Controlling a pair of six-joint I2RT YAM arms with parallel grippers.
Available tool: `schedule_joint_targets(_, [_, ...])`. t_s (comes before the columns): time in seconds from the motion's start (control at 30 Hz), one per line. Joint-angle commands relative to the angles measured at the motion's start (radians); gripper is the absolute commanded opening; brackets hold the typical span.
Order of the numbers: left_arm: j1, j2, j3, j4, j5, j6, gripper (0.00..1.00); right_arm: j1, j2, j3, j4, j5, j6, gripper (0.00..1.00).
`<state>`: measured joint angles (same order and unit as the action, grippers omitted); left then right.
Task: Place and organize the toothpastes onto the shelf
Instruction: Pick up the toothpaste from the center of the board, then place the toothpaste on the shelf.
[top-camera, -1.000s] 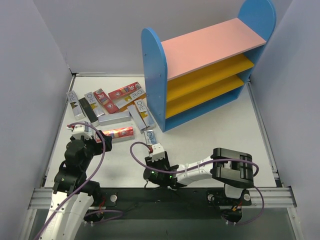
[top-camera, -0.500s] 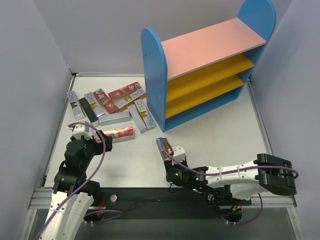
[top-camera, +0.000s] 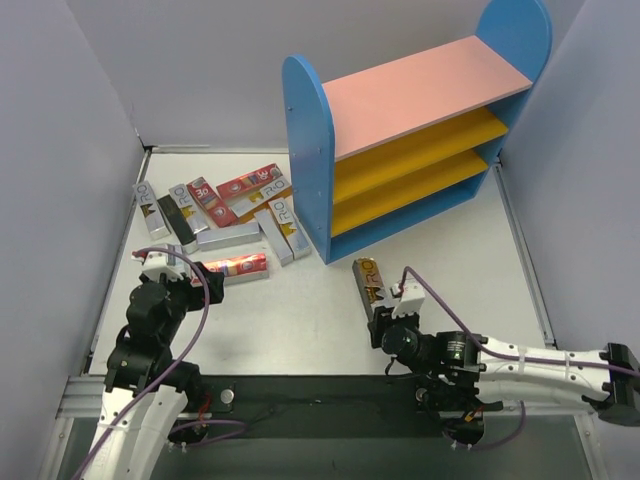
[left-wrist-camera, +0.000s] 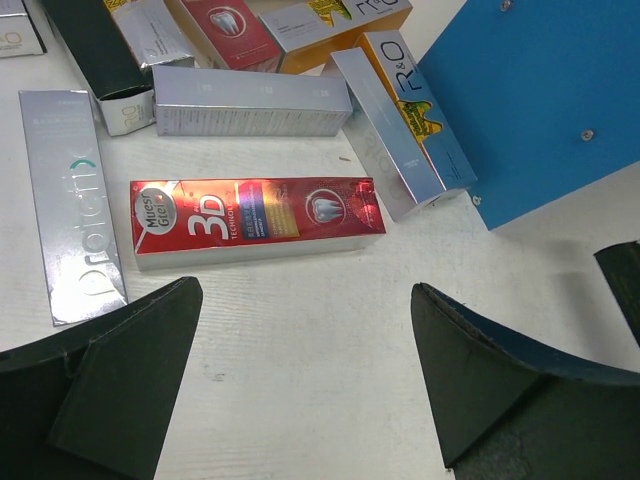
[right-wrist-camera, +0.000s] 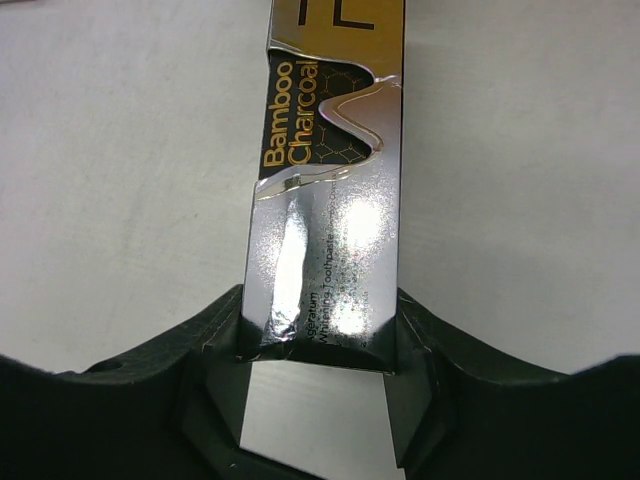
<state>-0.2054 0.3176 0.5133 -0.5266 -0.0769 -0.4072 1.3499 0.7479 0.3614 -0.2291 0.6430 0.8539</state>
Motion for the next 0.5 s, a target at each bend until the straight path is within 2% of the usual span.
schedule_joint_targets(0.0, [0.009,-0.008,0.033,0.043,0.017,0.004,0.97,-0.161,-0.032,0.065,-0.035,0.035,-0.163,0.22])
schedule_joint_targets(0.03, [0.009,-0.006,0.033,0.045,0.020,0.004,0.97,-0.257,-0.019,0.074,-0.009,0.006,-0.202,0.22])
schedule_joint_targets(0.23, [0.012,0.006,0.034,0.057,0.051,0.019,0.97,-0.588,0.063,0.131,0.178,-0.328,-0.476,0.22])
schedule_joint_targets(0.4, [0.014,0.015,0.021,0.131,0.072,0.036,0.97,-0.755,0.163,0.163,0.313,-0.580,-0.559,0.21])
schedule_joint_targets(0.47, [0.012,0.023,0.005,0.180,0.074,0.044,0.97,-0.784,0.202,0.169,0.356,-0.597,-0.614,0.21])
